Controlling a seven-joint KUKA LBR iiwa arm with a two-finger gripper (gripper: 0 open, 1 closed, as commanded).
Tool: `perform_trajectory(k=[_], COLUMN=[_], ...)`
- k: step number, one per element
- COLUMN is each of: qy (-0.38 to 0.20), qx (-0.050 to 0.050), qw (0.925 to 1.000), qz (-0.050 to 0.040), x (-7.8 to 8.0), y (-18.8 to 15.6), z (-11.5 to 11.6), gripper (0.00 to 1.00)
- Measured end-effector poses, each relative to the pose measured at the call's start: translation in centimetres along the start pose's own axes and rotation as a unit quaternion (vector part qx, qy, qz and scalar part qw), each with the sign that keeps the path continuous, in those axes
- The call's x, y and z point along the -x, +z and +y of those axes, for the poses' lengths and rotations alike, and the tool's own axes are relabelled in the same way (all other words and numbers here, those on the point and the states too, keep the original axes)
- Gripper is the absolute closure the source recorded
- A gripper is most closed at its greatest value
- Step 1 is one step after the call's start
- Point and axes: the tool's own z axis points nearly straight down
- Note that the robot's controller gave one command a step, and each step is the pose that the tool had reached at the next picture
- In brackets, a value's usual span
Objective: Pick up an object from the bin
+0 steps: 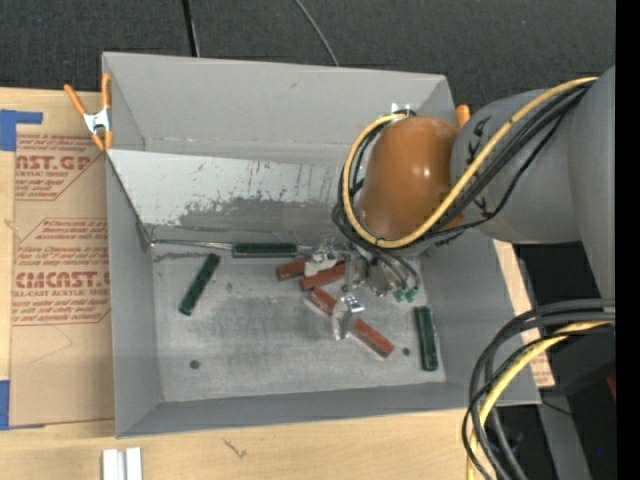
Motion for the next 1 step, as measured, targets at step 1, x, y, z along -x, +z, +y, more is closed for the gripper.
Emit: perform_trajectory(k=[1], qy=[0.052], qx=[0.001], qw=[0.9986], qz=[-0.0082], x=[3.19], y=[3.37], z=[-2.82], gripper=[1.00])
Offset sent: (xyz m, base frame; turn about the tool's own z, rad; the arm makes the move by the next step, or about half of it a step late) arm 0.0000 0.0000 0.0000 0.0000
